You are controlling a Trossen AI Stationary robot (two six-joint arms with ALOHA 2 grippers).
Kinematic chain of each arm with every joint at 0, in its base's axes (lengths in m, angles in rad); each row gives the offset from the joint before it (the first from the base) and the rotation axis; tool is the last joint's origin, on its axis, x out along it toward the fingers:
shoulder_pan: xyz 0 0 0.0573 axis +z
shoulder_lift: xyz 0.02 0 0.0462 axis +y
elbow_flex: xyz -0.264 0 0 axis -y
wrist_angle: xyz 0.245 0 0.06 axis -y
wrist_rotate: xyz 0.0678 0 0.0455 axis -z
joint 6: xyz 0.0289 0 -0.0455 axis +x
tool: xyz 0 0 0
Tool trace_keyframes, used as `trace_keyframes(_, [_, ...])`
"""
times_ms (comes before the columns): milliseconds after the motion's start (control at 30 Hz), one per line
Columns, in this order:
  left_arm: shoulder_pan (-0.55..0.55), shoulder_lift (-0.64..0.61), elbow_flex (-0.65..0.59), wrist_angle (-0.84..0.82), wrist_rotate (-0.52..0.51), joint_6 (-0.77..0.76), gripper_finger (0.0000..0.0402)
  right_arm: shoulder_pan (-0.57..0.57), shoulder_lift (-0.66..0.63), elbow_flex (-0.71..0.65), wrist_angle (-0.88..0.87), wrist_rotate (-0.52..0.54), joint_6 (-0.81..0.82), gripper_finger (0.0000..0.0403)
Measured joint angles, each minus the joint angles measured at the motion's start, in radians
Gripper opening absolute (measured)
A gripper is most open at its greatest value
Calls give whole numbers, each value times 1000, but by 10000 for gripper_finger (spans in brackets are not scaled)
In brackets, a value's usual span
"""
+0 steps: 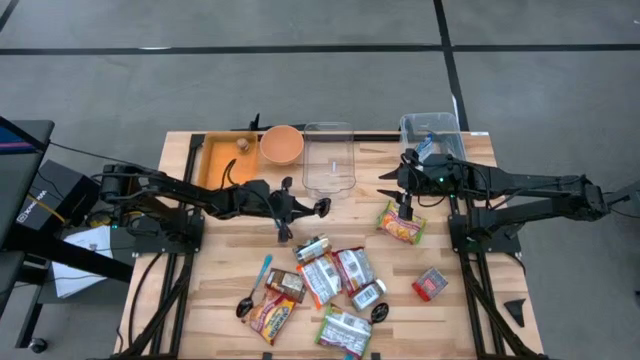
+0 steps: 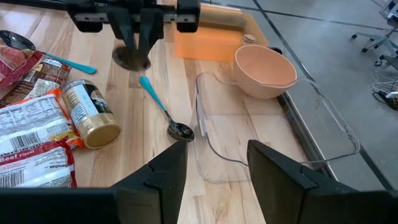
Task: Pick & Place Food Item
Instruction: Put the blue spoon into the transparent bin
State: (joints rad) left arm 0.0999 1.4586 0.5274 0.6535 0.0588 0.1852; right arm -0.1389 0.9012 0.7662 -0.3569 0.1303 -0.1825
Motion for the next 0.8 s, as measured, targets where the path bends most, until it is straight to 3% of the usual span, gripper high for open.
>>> trace_keyframes(233, [43,0,0,139,-1,-10,1,0,0,0,0,0,0,163])
trace_keyframes(800, [144,1,203,142,-1,-47,1,0,0,0,0,0,-1,163])
